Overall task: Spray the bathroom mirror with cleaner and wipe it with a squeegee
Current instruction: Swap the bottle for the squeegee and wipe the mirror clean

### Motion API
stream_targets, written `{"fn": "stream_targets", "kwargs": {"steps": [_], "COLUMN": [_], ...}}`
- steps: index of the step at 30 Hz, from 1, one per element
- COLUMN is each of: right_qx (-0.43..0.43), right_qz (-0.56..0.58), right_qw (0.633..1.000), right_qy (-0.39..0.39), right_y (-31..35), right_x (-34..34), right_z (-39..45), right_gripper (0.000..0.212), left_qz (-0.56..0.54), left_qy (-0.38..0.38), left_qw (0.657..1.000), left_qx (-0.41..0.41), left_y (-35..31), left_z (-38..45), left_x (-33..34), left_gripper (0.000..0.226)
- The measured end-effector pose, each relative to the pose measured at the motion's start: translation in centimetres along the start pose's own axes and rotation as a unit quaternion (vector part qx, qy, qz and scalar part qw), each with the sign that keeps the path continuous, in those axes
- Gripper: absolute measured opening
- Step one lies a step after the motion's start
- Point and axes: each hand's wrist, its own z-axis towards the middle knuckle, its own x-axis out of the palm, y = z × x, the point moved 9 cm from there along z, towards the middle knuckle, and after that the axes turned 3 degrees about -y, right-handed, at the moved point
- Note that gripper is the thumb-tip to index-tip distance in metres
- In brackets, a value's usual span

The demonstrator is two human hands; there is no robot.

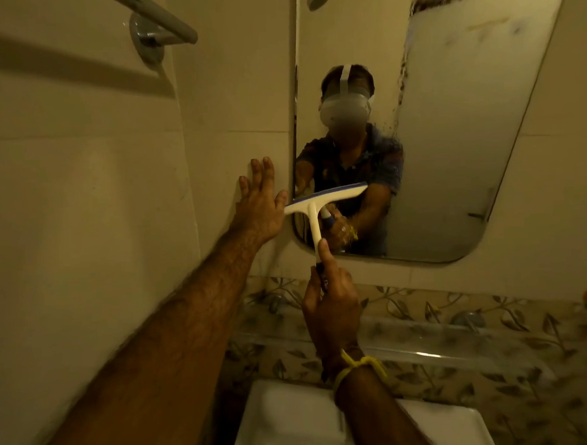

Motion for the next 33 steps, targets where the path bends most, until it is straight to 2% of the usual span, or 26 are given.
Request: {"fn": "stream_targets", "kwargs": {"steps": [5, 14, 18, 24, 33], "right_qx": [0.028, 0.065, 0.101, 0.072, -0.001], "right_qz": [-0.039, -0.079, -0.093, -0.032, 0.050], "right_qw": [0.998, 0.991, 0.985, 0.996, 0.997], "right_qy": [0.041, 0.087, 0.101, 0.043, -0.054], "right_y": [-1.4, -1.6, -2.9, -0.5, 2.8], "right_x": [-0.5, -1.4, -2.5, -5.2, -10.0], "right_z": [-3.5, -4.6, -5.8, -4.0, 2.6], "right_gripper": [0.060, 0.058, 0.057, 0.052, 0.051], "left_qz": [0.014, 0.027, 0.055, 0.059, -0.096], "left_qy": [0.020, 0.071, 0.066, -0.012, -0.083], "left_qw": [1.000, 0.997, 0.996, 0.998, 0.992], "left_qx": [-0.009, -0.030, -0.028, -0.004, 0.020], "left_y": [0.2, 0.0, -0.3, -3.6, -8.0], "left_z": [-0.6, -2.3, -2.9, -3.3, 1.2], "left_x": [0.6, 2.6, 2.1, -0.2, -6.5], "left_gripper": [0.066, 0.068, 0.067, 0.067, 0.062]}}
